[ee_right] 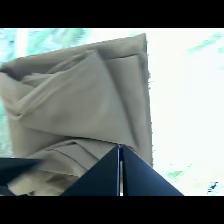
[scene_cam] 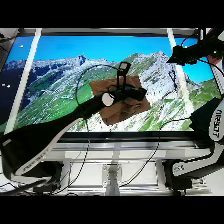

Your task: Fold the clothes and pants, and hang the long-sleeved shirts on hangers.

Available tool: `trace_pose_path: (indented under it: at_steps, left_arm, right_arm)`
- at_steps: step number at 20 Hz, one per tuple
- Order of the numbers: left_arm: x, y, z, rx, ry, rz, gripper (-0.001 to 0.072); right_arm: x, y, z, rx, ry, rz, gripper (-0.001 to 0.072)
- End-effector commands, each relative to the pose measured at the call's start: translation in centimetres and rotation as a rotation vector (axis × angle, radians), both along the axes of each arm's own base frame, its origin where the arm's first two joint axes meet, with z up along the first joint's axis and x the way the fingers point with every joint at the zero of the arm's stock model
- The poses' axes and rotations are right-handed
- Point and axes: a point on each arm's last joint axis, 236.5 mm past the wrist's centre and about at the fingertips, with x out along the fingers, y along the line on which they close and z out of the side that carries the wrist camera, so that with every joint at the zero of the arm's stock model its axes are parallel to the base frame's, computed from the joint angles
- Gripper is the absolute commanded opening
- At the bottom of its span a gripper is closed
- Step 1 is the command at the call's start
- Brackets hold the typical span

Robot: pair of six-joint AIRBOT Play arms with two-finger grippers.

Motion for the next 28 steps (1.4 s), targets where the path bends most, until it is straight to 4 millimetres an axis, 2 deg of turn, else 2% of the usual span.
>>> trace_pose_path:
  at_steps: [1,2,4,6,7,8,9,10,11,13,14,16,17,20,22,24,25,26,28]
  left_arm:
    - [1.1,3.4,4.6,0.044,-0.120,-0.013,0.0684]
    - [1.5,5.0,5.7,0.063,-0.130,-0.015,0.0658]
    - [2.0,8.9,6.2,0.131,-0.107,-0.032,0.0398]
    - [2.1,13.0,5.5,0.193,-0.032,-0.046,0.0127]
    - [2.1,14.6,4.9,0.214,0.012,-0.049,0.0074]
    - [2.1,16.0,4.2,0.230,0.053,-0.049,0.0073]
    - [2.2,17.2,3.4,0.245,0.091,-0.048,0.0073]
    - [2.3,18.2,2.9,0.254,0.116,-0.044,0.0073]
    - [2.5,18.8,2.6,0.258,0.132,-0.037,0.0073]
    - [2.8,19.2,2.3,0.257,0.140,-0.027,0.0073]
    - [2.9,19.1,2.1,0.255,0.147,-0.027,0.0073]
    - [2.7,18.7,1.8,0.255,0.153,-0.037,0.0073]
    - [2.6,18.5,1.6,0.256,0.157,-0.040,0.0073]
    - [2.7,18.3,0.6,0.264,0.176,-0.046,0.0073]
    - [2.8,18.3,-0.1,0.269,0.190,-0.048,0.0073]
    - [2.8,18.3,-0.4,0.271,0.195,-0.048,0.0073]
    - [2.8,18.3,-0.4,0.271,0.196,-0.049,0.0073]
    - [2.8,18.3,-0.5,0.271,0.197,-0.049,0.0073]
    - [2.9,18.3,-0.5,0.272,0.198,-0.049,0.0073]
  right_arm:
    - [0.1,-0.9,-0.9,-0.049,-0.002,0.028,0.0008]
    - [0.2,-0.3,-1.2,-0.019,0.006,0.045,0.0008]
    - [-0.6,2.2,-2.7,0.078,0.039,0.147,0.0007]
    - [-2.4,4.5,-5.1,0.173,0.089,0.246,0.0008]
    - [-3.4,5.5,-6.6,0.225,0.116,0.286,0.0044]
    - [-4.4,6.4,-8.0,0.270,0.148,0.310,0.0298]
    - [-5.2,7.2,-9.4,0.300,0.175,0.323,0.0514]
    - [-6.1,7.9,-10.8,0.313,0.200,0.341,0.0605]
    - [-7.0,8.6,-12.1,0.316,0.225,0.375,0.0623]
    - [-8.0,10.4,-14.0,0.313,0.240,0.433,0.0627]
    - [-7.6,11.6,-14.4,0.294,0.207,0.464,0.0623]
    - [-6.8,14.1,-14.7,0.239,0.110,0.544,0.0532]
    - [-6.5,15.4,-15.2,0.179,0.047,0.614,0.0531]
    - [-4.1,17.3,-17.3,-0.051,-0.098,0.676,0.0534]
    - [-2.1,18.7,-17.4,-0.140,-0.197,0.667,0.0534]
    - [-1.9,20.2,-17.2,-0.162,-0.236,0.684,0.0526]
    - [-2.5,21.1,-17.2,-0.159,-0.234,0.706,0.0403]
    - [-3.4,22.0,-17.3,-0.151,-0.220,0.735,0.0244]
    - [-5.0,23.2,-17.6,-0.147,-0.194,0.790,0.0243]
